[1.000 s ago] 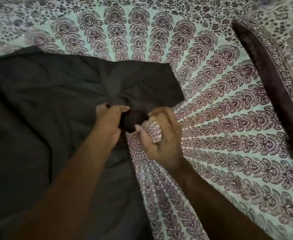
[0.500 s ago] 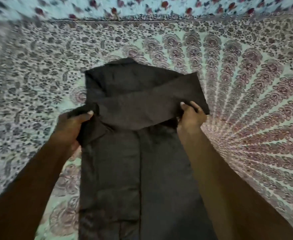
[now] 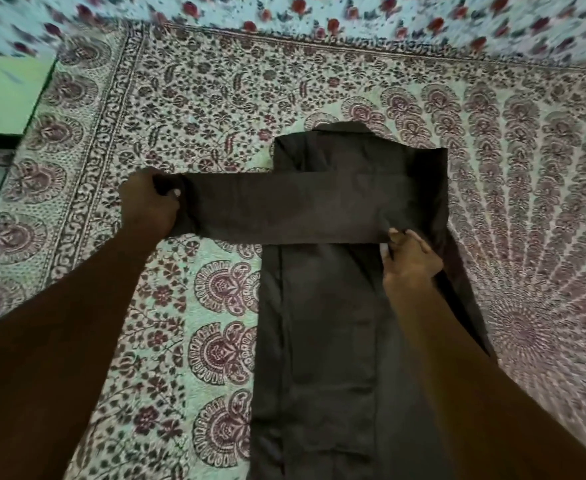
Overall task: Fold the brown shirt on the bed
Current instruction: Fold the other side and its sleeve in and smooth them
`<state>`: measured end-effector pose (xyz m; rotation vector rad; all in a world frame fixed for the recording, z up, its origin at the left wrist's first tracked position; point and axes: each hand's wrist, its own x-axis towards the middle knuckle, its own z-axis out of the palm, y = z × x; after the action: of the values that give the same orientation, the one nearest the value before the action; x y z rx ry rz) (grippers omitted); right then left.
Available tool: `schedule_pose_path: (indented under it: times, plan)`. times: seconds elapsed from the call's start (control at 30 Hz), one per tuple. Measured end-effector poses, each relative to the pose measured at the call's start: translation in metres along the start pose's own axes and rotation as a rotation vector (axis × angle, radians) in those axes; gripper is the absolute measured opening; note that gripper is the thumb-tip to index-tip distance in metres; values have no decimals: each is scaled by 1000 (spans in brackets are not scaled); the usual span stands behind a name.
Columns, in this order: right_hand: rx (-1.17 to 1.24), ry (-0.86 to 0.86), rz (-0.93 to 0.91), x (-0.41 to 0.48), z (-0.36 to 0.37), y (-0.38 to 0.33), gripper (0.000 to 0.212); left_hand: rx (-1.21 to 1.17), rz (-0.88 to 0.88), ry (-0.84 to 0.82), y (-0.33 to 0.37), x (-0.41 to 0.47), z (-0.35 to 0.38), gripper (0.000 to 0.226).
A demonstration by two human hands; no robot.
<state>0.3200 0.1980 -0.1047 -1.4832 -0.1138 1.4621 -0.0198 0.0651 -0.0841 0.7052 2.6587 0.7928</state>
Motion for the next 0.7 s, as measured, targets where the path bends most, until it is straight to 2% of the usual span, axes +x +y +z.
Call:
schedule_pose_path:
  times: [0.07,0.13,0.2,0.27,0.33,0.37,0.43,0.5,0.57,0.7]
  plan:
    - [32,-33,46,-1,2,11,36,5,4,4,-9,11,0,31]
    - [-75,-61,25,-5,6,19,38,45,16,-14,-19,21,1,36]
    - [-158,-91,20,-8,11,24,43,143,43,-55,-26,25,9,56]
    - [-158,-94,18,-8,13,27,46,329,100,-29,-26,15,18,79]
    - [-204,-110,2,-6,13,28,48,443,265,5,-18,-1,28,86]
    - [-222,-125,-5,-6,13,28,49,434,387,-50,-13,-9,34,81]
    - [-258,-141,-21,-2,12,32,49,369,622,-277,-9,-23,50,70]
    - [-280,-143,-41,4,13,36,49,450,749,-433,-14,-33,67,71]
    - [-307,-141,-66,9,15,39,49,570,709,-416,-20,-38,79,74]
    - [-337,-160,-64,13,11,38,39,614,531,-348,-4,-41,90,78]
